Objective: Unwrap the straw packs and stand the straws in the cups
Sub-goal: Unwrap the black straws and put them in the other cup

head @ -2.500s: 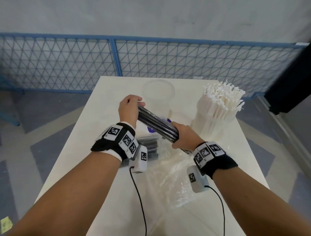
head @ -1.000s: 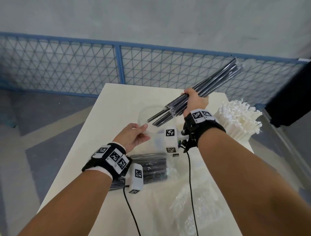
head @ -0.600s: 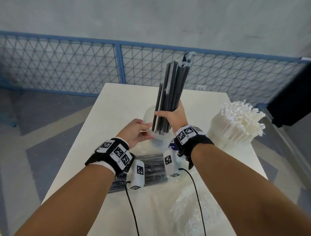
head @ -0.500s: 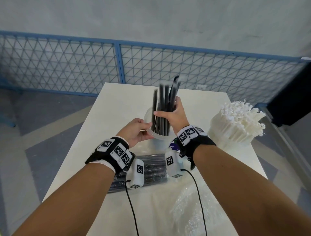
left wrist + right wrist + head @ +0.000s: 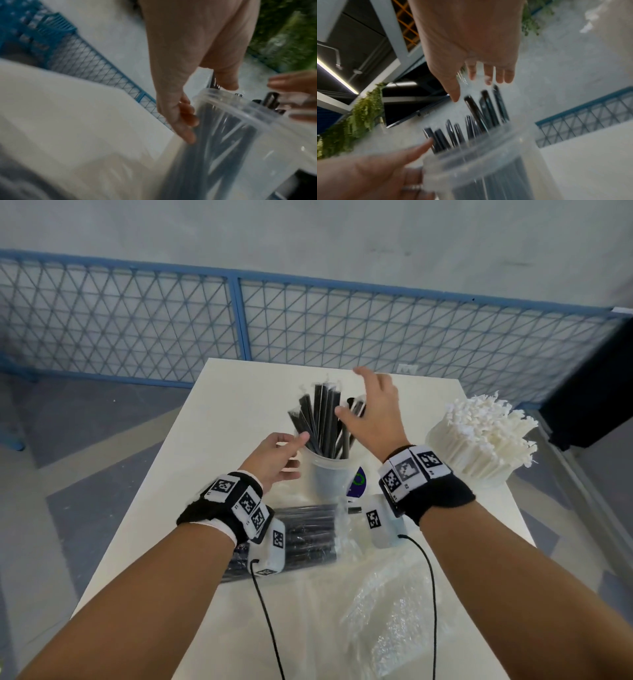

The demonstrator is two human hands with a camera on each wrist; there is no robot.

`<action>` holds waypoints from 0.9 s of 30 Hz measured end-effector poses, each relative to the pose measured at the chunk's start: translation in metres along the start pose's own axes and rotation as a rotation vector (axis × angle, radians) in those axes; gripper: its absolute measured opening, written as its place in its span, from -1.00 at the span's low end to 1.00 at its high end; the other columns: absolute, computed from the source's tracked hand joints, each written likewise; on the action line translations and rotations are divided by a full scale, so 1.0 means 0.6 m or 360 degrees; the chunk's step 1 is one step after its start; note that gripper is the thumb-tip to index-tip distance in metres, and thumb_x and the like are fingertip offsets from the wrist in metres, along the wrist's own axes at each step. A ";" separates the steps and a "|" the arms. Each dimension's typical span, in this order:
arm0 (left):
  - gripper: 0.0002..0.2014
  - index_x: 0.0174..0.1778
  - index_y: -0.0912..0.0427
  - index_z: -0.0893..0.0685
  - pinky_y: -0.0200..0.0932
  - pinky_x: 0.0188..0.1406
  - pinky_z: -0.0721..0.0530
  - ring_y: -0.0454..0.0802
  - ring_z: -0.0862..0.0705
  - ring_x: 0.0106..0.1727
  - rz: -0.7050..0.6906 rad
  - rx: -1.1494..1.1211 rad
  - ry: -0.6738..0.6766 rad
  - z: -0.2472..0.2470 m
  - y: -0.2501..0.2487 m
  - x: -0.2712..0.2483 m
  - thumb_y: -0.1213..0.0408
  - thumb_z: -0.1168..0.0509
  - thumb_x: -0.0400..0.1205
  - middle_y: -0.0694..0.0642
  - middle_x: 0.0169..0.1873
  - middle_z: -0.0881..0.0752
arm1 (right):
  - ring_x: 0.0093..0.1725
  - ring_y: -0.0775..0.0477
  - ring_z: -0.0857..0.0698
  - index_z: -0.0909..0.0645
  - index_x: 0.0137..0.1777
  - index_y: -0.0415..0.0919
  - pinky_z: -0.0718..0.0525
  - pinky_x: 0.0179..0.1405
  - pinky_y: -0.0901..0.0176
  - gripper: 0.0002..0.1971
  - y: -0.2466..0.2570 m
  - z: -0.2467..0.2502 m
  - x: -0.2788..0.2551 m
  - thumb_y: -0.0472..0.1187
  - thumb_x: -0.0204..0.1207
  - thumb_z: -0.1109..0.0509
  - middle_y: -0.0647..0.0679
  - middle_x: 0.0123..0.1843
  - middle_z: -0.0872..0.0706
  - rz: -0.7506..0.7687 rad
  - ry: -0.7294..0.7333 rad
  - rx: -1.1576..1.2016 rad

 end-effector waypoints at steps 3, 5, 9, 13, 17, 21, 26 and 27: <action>-0.69 0.11 0.12 -0.50 -0.06 0.00 -0.60 -0.01 -0.57 -0.13 -0.0171 0.0729 -0.0149 0.030 0.008 -0.014 0.01 -0.30 0.58 0.03 -0.13 -0.54 | 0.04 -0.05 -0.61 -0.59 0.15 -0.28 -0.55 0.12 0.20 -0.69 0.031 0.048 -0.019 -0.29 0.40 -0.46 -0.17 0.04 -0.61 0.0144 -0.0142 0.0191; -0.66 0.22 0.12 -0.49 -0.14 0.00 -0.50 0.06 -0.57 0.03 -0.0312 0.1294 -0.0040 0.037 0.021 -0.029 0.14 -0.34 0.56 0.06 0.01 -0.51 | -0.28 0.23 -0.58 -0.64 -0.07 -0.26 -0.56 -0.23 0.43 -0.88 0.048 0.045 -0.044 -0.35 0.42 -0.47 -0.02 -0.26 -0.62 0.0201 0.0310 0.0490; 0.04 0.58 -0.02 -0.11 0.16 0.47 -0.29 0.15 -0.26 0.52 -0.0179 0.2203 0.0457 0.032 0.087 -0.054 -0.16 -0.53 0.26 0.08 0.50 -0.25 | -0.35 0.22 -0.62 -0.68 -0.10 -0.27 -0.62 -0.28 0.38 -0.95 0.024 -0.030 -0.128 -0.31 0.52 -0.39 0.00 -0.30 -0.70 0.0072 0.1437 0.0274; 0.26 0.62 -0.03 0.09 0.30 0.51 -0.19 0.19 -0.23 0.54 -0.0136 0.2574 0.0516 0.028 0.137 -0.058 -0.17 -0.58 0.13 0.11 0.54 -0.21 | -0.02 -0.16 -0.65 -0.65 -0.03 -0.43 -0.53 -0.28 0.22 -0.83 -0.090 -0.107 -0.191 -0.39 0.56 -0.23 -0.29 0.06 -0.72 -0.0025 0.1853 -0.0937; -0.04 0.51 0.00 -0.19 0.14 0.28 -0.43 0.15 -0.41 0.33 -0.0295 0.2526 0.0389 0.023 0.157 -0.062 0.01 -0.52 0.22 0.07 0.34 -0.38 | -0.02 -0.18 -0.71 -0.66 0.04 -0.33 -0.65 0.01 0.14 -0.72 -0.137 -0.144 -0.214 -0.48 0.52 -0.13 -0.23 0.01 -0.70 -0.0340 0.1464 -0.0482; -0.35 0.33 0.03 -0.39 0.04 0.14 -0.49 0.10 -0.46 0.19 -0.0495 0.2350 0.0303 0.025 0.133 -0.071 0.14 -0.43 0.31 0.03 0.19 -0.47 | -0.48 0.24 -0.59 -0.65 -0.32 -0.36 -0.46 -0.37 0.53 -0.80 -0.118 -0.128 -0.213 -0.55 0.46 -0.30 0.13 -0.44 -0.48 -0.0312 0.1041 0.0223; -0.39 0.33 0.08 -0.42 0.02 0.14 -0.48 0.05 -0.43 0.13 -0.0444 0.2160 0.0450 0.023 0.114 -0.081 0.28 -0.43 0.35 0.06 0.17 -0.49 | -0.15 0.04 -0.52 -0.61 -0.20 -0.26 -0.53 -0.13 0.46 -0.78 -0.097 -0.114 -0.208 -0.59 0.35 -0.41 0.09 -0.20 -0.45 -0.0100 0.0787 0.0574; -0.38 0.34 0.10 -0.40 0.02 0.16 -0.48 0.06 -0.43 0.15 -0.0407 0.2135 0.0480 0.021 0.112 -0.082 0.30 -0.43 0.36 0.07 0.17 -0.47 | -0.09 -0.01 -0.53 -0.54 -0.18 -0.19 -0.54 -0.06 0.39 -0.74 -0.091 -0.114 -0.210 -0.57 0.37 -0.39 0.06 -0.15 -0.46 -0.0087 0.0829 0.0611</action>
Point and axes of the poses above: each hand's wrist, its own x-axis towards the middle knuckle, its own z-axis out of the back of the hand, y = z × x, the point moved 6 cm from there along x, towards the middle knuckle
